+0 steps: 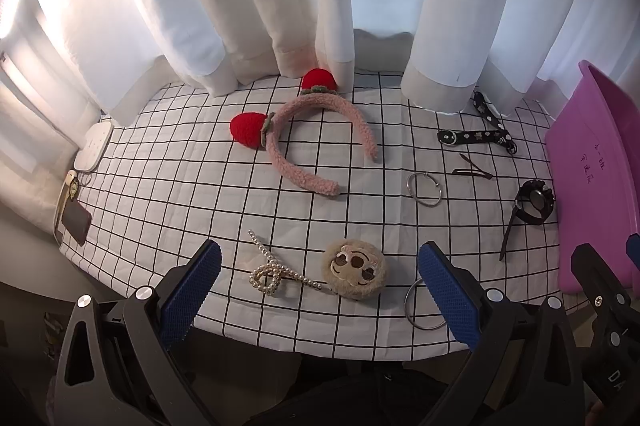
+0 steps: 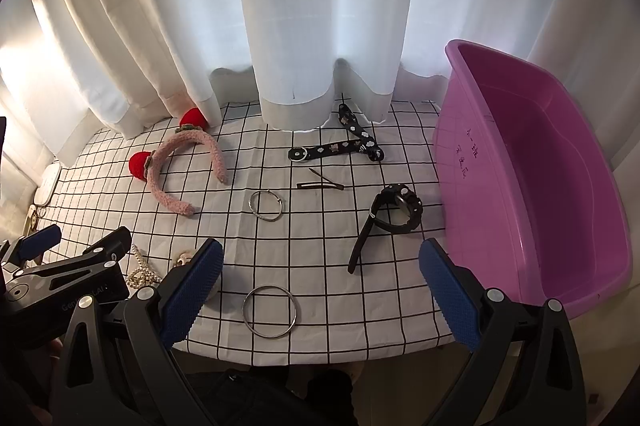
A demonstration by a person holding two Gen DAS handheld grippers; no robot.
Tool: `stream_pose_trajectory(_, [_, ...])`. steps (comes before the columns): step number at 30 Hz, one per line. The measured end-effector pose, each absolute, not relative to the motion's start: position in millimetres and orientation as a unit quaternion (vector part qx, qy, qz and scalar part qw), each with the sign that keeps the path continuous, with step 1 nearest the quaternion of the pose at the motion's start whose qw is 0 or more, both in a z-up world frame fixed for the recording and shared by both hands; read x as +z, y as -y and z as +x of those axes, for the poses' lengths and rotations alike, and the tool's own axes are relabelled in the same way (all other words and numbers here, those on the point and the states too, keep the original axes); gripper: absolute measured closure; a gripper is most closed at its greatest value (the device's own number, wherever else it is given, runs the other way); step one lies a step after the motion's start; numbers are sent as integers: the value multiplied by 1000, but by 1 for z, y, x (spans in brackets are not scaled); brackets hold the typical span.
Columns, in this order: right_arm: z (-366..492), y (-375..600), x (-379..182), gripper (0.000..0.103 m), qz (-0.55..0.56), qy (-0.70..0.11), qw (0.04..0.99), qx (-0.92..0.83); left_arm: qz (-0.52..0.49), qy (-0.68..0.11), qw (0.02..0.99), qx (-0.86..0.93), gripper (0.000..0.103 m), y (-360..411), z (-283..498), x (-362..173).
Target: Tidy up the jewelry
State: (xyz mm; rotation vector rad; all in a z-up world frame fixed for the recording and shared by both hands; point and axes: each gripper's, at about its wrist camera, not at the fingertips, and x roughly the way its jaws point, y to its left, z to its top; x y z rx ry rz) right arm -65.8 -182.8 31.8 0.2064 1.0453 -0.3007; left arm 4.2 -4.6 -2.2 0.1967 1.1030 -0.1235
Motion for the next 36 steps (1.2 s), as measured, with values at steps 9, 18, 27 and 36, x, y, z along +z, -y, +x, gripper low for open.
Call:
stream_pose_trajectory(9, [-66,183,32,9,98,-496,851,-143,93,-524,845,-59,6,6,7,-4])
stream_pose_trajectory(18, [-65,183,31,9,98,-497,851,-143,93,-524,845,-59,6,6,5,-2])
stream_pose_trajectory(27, [-65,182,31,9,97,-497,851,-143,93,-523,845,-59,6,5,4,-2])
stream_pose_trajectory(36, [-63,182,30,9,95,-498,850,-142,93,-524,845,-59,6,5,4,-2])
